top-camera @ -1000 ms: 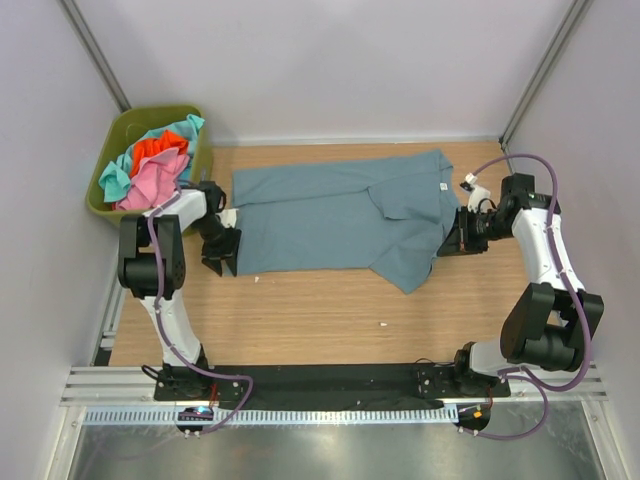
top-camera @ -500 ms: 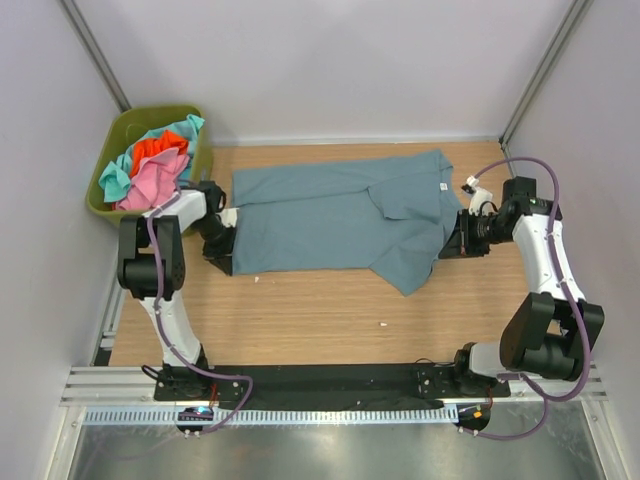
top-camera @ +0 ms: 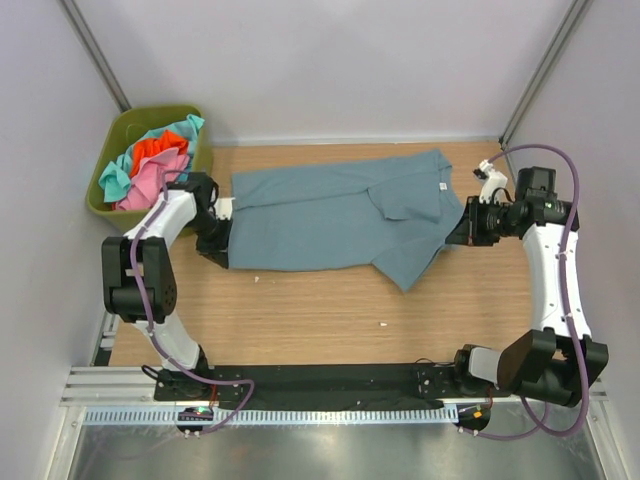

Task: Fold and stack the t-shirts
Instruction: Fold the tshirt

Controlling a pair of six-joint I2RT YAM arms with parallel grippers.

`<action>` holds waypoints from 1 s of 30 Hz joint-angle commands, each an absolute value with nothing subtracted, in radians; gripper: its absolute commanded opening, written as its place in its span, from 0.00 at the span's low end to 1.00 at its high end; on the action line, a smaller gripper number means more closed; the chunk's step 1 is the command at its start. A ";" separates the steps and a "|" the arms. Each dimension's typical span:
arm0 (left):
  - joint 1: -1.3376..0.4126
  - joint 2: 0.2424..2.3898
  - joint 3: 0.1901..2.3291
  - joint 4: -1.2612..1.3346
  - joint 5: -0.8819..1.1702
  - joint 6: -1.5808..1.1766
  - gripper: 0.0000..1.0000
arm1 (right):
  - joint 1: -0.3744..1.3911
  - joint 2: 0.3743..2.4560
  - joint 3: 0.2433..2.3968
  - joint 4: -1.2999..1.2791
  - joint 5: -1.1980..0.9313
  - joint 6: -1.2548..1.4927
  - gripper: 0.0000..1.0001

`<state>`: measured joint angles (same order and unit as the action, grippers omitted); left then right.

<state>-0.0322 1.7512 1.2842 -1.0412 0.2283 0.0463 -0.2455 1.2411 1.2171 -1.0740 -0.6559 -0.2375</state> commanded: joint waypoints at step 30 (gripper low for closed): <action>-0.023 2.224 2.126 -1.201 0.203 0.129 0.00 | -0.238 2.035 2.141 -0.855 -0.649 -0.098 0.01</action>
<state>-0.0303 2.1872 2.0277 -1.1797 0.2333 0.1051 -0.2447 1.9724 2.0075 -0.9035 -0.6521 -0.1200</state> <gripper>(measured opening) 0.007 0.026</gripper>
